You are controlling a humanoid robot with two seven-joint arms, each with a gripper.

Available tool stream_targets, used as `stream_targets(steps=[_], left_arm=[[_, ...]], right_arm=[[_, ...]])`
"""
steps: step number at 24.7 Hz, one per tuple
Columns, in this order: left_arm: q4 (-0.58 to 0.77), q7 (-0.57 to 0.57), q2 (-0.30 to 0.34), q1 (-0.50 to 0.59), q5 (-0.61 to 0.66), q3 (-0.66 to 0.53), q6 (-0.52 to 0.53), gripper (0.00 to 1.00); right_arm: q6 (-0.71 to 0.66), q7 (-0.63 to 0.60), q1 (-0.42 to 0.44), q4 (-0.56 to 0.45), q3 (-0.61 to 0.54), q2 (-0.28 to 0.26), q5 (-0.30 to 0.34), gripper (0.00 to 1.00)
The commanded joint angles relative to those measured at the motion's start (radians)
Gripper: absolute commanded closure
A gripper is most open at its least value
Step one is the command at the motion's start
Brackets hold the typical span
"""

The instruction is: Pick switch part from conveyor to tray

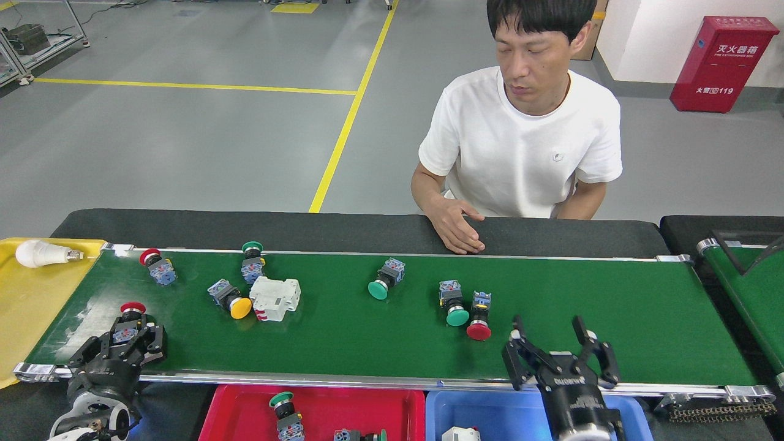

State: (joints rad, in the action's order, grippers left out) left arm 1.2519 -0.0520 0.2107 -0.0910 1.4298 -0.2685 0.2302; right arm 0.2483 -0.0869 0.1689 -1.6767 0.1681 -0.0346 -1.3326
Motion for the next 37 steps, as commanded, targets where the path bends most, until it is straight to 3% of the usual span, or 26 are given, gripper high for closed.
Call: stream_targets(steps=[1,3,7,13,15,17,22,27,30,33,37], left_arm=[[0.136,0.000,0.003,0.070,-0.025,-0.005,0.086,0.94],[0.267,0.012,-0.002,0.182,-0.045,-0.001,0.163,0.93],[0.412,0.038,-0.051,0.309,-0.038,0.035,0.331,0.92],[0.443,0.067,-0.011,0.395,-0.002,0.244,0.393,0.85],[0.451,0.072,-0.027,0.404,0.000,0.256,0.391,0.50],[0.463,0.075,-0.037,0.404,0.000,0.253,0.390,0.00],[0.491,0.075,-0.045,0.410,-0.008,0.215,0.390,0.00],[0.475,0.061,-0.157,0.416,-0.031,-0.044,0.376,0.00],[0.454,0.032,-0.200,0.402,-0.029,-0.173,0.284,0.00],[0.411,0.026,-0.188,0.393,-0.031,-0.189,0.181,0.00],[0.380,0.024,-0.178,0.347,-0.022,-0.181,0.161,0.00]], right_arm=[[0.014,-0.033,0.032,-0.023,-0.006,-0.007,0.001,0.01],[0.009,-0.036,0.077,-0.047,-0.004,-0.019,0.001,0.01],[0.009,-0.039,0.078,-0.064,-0.004,-0.024,0.003,0.01],[0.011,-0.039,0.078,-0.069,-0.007,-0.027,0.003,0.01],[0.011,-0.039,0.078,-0.069,-0.007,-0.027,0.003,0.01],[0.011,-0.039,0.078,-0.069,-0.010,-0.027,0.003,0.01],[0.014,-0.039,0.078,-0.070,-0.012,-0.027,0.003,0.01],[0.012,-0.039,0.078,-0.067,-0.019,-0.025,0.003,0.01],[0.012,-0.039,0.077,-0.067,-0.019,-0.025,0.004,0.01],[0.014,-0.037,0.077,-0.067,-0.025,-0.025,0.007,0.01],[0.014,-0.031,0.073,-0.060,-0.065,-0.024,0.012,0.01]])
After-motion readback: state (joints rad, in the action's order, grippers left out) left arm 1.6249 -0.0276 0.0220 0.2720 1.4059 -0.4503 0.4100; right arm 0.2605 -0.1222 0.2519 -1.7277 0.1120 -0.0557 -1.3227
